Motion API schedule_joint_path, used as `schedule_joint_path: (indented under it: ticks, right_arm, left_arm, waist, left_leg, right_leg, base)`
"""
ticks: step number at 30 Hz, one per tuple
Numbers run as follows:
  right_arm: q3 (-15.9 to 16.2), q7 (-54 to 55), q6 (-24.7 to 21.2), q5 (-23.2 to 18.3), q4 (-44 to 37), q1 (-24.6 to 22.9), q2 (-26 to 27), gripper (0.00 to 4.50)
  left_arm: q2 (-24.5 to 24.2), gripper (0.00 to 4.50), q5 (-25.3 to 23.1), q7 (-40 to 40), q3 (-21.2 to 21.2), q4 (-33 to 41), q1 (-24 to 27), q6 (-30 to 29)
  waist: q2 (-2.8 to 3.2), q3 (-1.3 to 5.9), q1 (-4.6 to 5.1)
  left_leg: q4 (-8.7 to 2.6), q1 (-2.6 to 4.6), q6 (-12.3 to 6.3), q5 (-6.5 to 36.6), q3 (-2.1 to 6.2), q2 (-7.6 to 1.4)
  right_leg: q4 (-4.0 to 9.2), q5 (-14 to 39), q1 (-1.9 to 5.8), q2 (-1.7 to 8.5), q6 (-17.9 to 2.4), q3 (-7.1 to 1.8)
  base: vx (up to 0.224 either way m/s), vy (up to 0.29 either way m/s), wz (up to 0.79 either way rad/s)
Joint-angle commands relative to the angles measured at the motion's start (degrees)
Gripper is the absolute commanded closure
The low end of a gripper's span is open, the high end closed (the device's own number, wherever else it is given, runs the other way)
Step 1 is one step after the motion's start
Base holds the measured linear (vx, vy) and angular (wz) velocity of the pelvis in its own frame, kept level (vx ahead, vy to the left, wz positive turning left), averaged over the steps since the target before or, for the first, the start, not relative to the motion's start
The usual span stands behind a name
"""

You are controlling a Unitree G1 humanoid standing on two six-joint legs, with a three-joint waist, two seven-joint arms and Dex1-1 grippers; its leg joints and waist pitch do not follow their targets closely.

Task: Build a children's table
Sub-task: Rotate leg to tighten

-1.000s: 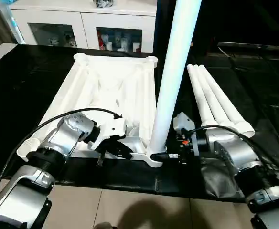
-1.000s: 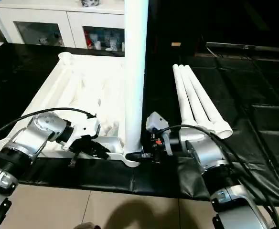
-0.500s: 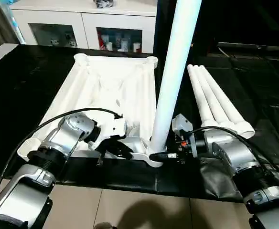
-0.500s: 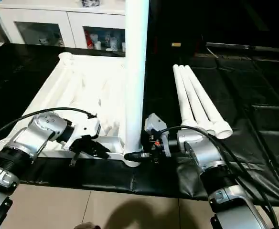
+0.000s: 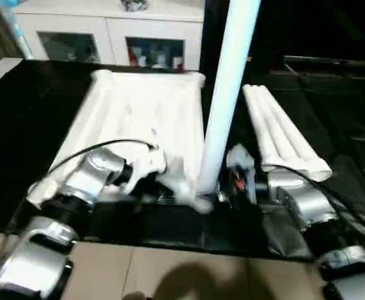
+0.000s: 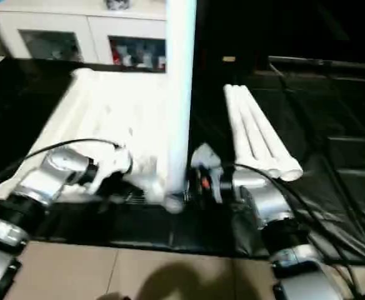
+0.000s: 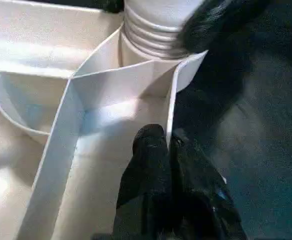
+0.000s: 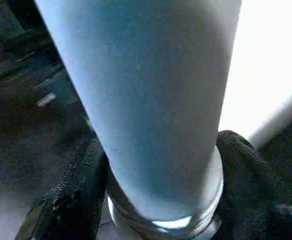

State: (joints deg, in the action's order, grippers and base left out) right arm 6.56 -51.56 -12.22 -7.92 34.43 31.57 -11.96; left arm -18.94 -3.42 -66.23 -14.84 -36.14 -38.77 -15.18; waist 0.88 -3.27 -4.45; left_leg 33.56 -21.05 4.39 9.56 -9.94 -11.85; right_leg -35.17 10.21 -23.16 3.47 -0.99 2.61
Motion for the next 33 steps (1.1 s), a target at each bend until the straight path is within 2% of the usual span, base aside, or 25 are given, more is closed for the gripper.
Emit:
schedule_joint_path:
  ticks: [1,2,3,4,5,6,9,10,12,15,17,19,20,24,30,31,33]
  right_arm:
    - [1.3,5.6,-0.3,1.2,2.1,1.2,3.7,1.74]
    - [0.4,9.9,0.0,1.4,4.2,2.2,5.8,1.74]
    - [-0.4,15.8,-0.1,2.0,6.8,3.7,8.3,1.74]
    - [-0.5,17.0,-0.2,2.2,7.3,4.0,8.8,1.74]
    - [-0.7,18.7,-0.2,2.4,8.1,4.5,9.5,1.74]
    - [-0.9,21.1,0.0,2.7,9.1,5.3,10.7,1.74]
    - [-0.7,24.9,0.9,4.6,10.5,6.7,12.7,1.74]
    - [-0.5,25.3,1.4,5.0,10.7,6.9,12.8,1.74]
    - [-0.6,25.3,2.0,5.0,11.1,7.0,13.0,1.18]
    - [-1.7,25.8,3.6,4.9,12.1,7.1,13.3,1.02]
    - [-1.8,24.9,4.2,4.6,11.4,6.3,12.5,0.63]
    - [-1.8,24.1,4.6,4.4,10.9,5.8,12.0,0.56]
    - [-1.8,22.1,5.0,3.8,9.5,4.6,11.1,0.47]
    - [-1.3,14.1,6.9,2.4,5.1,1.2,6.6,0.05]
    - [-1.1,7.3,8.3,2.4,3.6,0.1,2.1,0.05]
    - [-0.9,3.8,8.4,1.8,2.6,-0.3,0.5,0.05]
    - [-0.2,-2.0,7.9,0.4,0.3,-1.0,-2.0,0.05]
  left_arm:
    - [2.9,4.50,3.9,4.9,3.0,3.6,-0.3,-2.9]
    - [4.3,4.50,4.2,7.8,4.2,4.6,0.2,-4.6]
    - [6.0,4.50,4.0,12.1,5.4,5.4,0.7,-6.3]
    - [6.4,4.50,3.9,13.0,5.7,5.6,0.8,-6.7]
    - [7.0,4.50,3.7,14.5,6.0,5.8,0.9,-7.2]
    - [8.0,4.50,3.1,16.9,6.4,6.4,1.1,-8.0]
    - [10.1,4.50,2.1,20.7,6.7,9.0,1.5,-10.4]
    - [10.4,4.50,2.1,21.1,6.7,9.4,1.6,-10.8]
    - [10.5,4.50,2.1,21.5,6.6,9.9,1.7,-11.2]
    - [10.2,4.50,2.0,22.1,6.2,11.1,2.0,-12.1]
    - [9.0,4.50,2.0,21.0,5.7,11.1,2.3,-11.6]
    - [8.4,4.50,1.9,20.3,5.3,11.2,2.4,-11.4]
    - [7.5,4.50,1.8,19.2,4.9,11.3,2.7,-11.2]
    - [4.4,4.50,1.6,14.1,3.2,9.7,2.7,-7.8]
    - [1.1,4.50,1.3,7.5,0.5,9.0,3.0,-3.7]
    - [-0.1,4.50,1.5,4.7,-0.4,9.0,3.0,-2.3]
    - [-1.8,4.50,1.9,0.6,-1.6,8.8,2.9,-0.4]
  waist:
    - [-0.09,4.01,0.03]
    - [-0.20,4.16,0.54]
    - [-0.04,4.31,0.90]
    - [-0.05,4.23,1.26]
    - [0.05,4.18,1.40]
    - [-0.12,4.13,1.46]
    - [0.04,4.18,1.52]
    - [-0.17,4.19,1.45]
    - [-0.21,4.18,1.41]
    - [-0.15,4.16,1.47]
    - [-0.04,4.10,1.46]
    - [0.00,4.11,1.46]
    - [0.28,4.12,1.34]
    - [0.10,4.14,0.98]
    - [0.20,4.07,0.77]
    - [0.31,4.07,0.61]
    - [0.33,4.05,0.05]
  left_leg:
    - [-3.89,0.27,0.70,12.7,0.36,-0.76]
    - [-3.73,0.26,0.50,11.7,0.26,-0.85]
    - [-3.66,0.23,0.36,11.0,0.30,-0.75]
    - [-3.65,0.13,0.30,10.6,0.28,-0.75]
    - [-3.63,0.33,0.03,11.1,0.25,-0.63]
    - [-3.65,0.30,-0.30,11.3,0.20,-0.62]
    - [-3.67,0.28,-0.91,10.2,0.15,-0.78]
    - [-3.63,0.25,-1.33,9.9,0.09,-0.78]
    - [-3.63,0.23,-1.69,9.7,0.05,-0.75]
    - [-3.58,0.14,-1.86,9.7,0.03,-0.72]
    - [-3.65,0.21,-1.93,10.1,0.05,-0.74]
    - [-3.65,0.22,-1.91,10.6,0.05,-0.78]
    - [-3.66,0.29,-1.93,10.7,0.11,-0.75]
    - [-3.62,0.30,-2.47,11.2,0.08,-0.80]
    - [-3.67,0.38,-2.02,12.1,0.10,-0.90]
    - [-3.65,0.62,-1.93,12.4,0.06,-0.98]
    - [-3.66,0.52,-2.24,12.4,0.02,-1.13]
  right_leg:
    - [4.53,15.0,3.16,4.01,-11.4,-1.92]
    - [4.15,12.2,3.07,3.99,-12.3,-2.09]
    - [4.08,10.7,3.12,3.89,-12.9,-1.97]
    - [4.01,9.9,3.07,3.89,-13.3,-1.99]
    - [4.29,10.5,3.04,3.77,-13.3,-1.89]
    - [4.39,10.5,3.06,3.74,-13.2,-1.93]
    - [4.21,8.6,3.12,3.69,-13.3,-1.97]
    - [4.13,7.7,3.16,3.68,-13.4,-2.00]
    - [4.12,7.3,3.20,3.66,-13.3,-1.99]
    - [4.11,7.3,3.19,3.74,-13.4,-2.02]
    - [4.19,7.5,3.17,3.68,-13.2,-2.01]
    - [4.18,7.6,3.18,3.70,-13.2,-2.04]
    - [4.20,7.6,3.19,3.71,-13.1,-2.01]
    - [4.27,6.8,3.33,3.62,-12.8,-2.04]
    - [4.34,8.9,3.18,3.71,-13.1,-2.06]
    - [4.37,8.8,2.93,3.65,-13.4,-2.06]
    - [4.19,8.1,3.05,3.52,-13.3,-2.04]
  base:
    - [0.000,0.000,0.00]
    - [0.000,0.000,0.00]
    - [0.000,0.000,0.00]
    - [0.000,0.000,0.00]
    - [0.000,0.000,0.00]
    - [0.000,0.000,0.00]
    - [0.000,0.000,0.00]
    - [0.000,0.000,0.00]
    - [0.000,0.000,0.00]
    - [0.000,0.000,0.00]
    - [0.000,0.000,0.00]
    - [0.000,0.000,0.00]
    - [0.000,0.000,0.00]
    - [0.000,0.000,0.00]
    - [0.000,0.000,0.00]
    - [0.000,0.000,0.00]
    - [0.000,0.000,0.00]
